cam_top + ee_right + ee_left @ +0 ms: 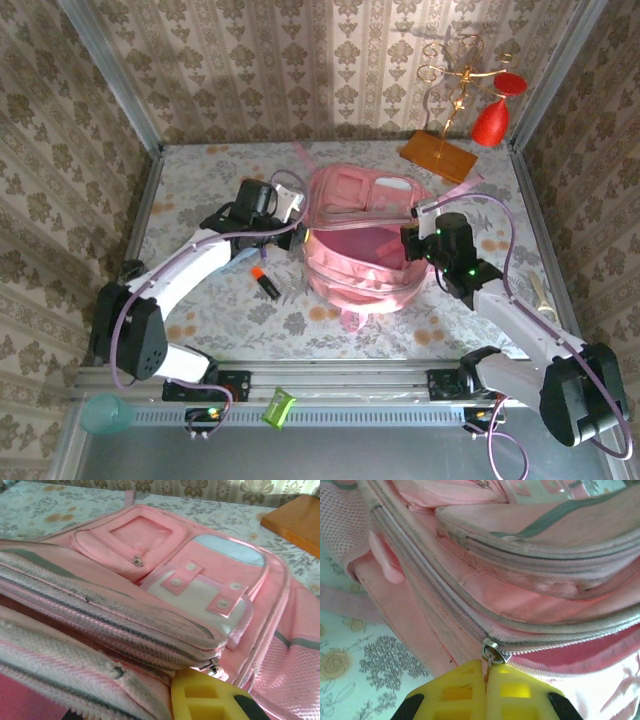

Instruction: Pack books, pencil case, and school supplies into a backpack

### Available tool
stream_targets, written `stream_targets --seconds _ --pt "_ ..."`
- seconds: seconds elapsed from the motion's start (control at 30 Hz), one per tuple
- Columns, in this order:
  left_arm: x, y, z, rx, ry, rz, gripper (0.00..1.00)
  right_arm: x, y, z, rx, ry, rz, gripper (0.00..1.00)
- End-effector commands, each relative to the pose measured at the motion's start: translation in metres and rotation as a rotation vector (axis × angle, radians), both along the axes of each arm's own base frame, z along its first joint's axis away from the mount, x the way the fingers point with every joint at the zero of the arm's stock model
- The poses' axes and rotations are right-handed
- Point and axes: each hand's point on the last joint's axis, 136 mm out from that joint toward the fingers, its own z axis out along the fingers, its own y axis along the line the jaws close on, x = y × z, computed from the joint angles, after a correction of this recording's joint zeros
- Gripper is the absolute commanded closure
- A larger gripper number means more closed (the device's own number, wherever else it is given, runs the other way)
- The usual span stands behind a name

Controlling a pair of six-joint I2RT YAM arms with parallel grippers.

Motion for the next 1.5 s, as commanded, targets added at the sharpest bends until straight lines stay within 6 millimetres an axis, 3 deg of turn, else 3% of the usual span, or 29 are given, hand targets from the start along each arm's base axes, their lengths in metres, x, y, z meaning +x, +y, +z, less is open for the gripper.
stream_targets --seconds 0.0,0.13,0.27,0.4,0.47,0.57,0.7,0.73,1.0,1.1,1.27,1.37,1.47 --pt "0.046 0.091 -0.055 0.229 0.062 0.368 1.0 0.016 -0.076 0.025 0.092 -0.088 -0.362 1.0" --pt "0.062 0.085 -0.053 0.176 0.053 0.355 1.0 0.017 -0.093 0.035 0.144 -0.115 -0.393 1.0" --pt "0.053 0.059 -0.039 0.048 0.062 0.261 1.0 0.022 -0.068 0.027 0.067 -0.031 -0.269 1.0" --pt "0.034 0.034 -0.021 -0.044 0.069 0.173 1.0 0.013 -0.022 0.016 -0.23 -0.071 -0.149 0.61" --pt "0.032 0.029 -0.011 -0.054 0.055 0.156 1.0 0.008 -0.016 0.01 -0.324 -0.051 -0.144 0.42" --pt "0.031 0.027 0.0 -0.047 0.037 0.145 1.0 -0.002 -0.01 0.005 -0.476 -0.015 -0.126 0.27" --pt "0.03 0.025 0.008 -0.036 0.026 0.133 1.0 -0.016 0.012 0.013 -0.689 -0.06 -0.062 0.08" --pt "0.029 0.023 0.009 -0.037 0.025 0.129 1.0 -0.018 0.019 0.015 -0.732 -0.068 -0.035 0.08" --pt "0.021 0.014 0.012 -0.033 0.023 0.09 1.0 -0.008 0.095 0.024 -0.77 -0.184 0.235 0.07" --pt "0.02 0.014 0.012 -0.031 0.022 0.087 1.0 -0.002 0.126 0.023 -0.747 -0.201 0.337 0.11" --pt "0.008 -0.002 0.015 -0.034 0.019 0.037 1.0 0.011 0.174 0.022 -0.621 -0.225 0.428 0.2" --pt "0.005 -0.004 0.017 -0.045 0.015 0.032 1.0 0.021 0.182 0.018 -0.61 -0.223 0.416 0.4" --pt "0.008 0.007 0.017 -0.023 0.0 0.078 1.0 0.022 0.168 0.015 -0.613 -0.203 0.385 0.73"
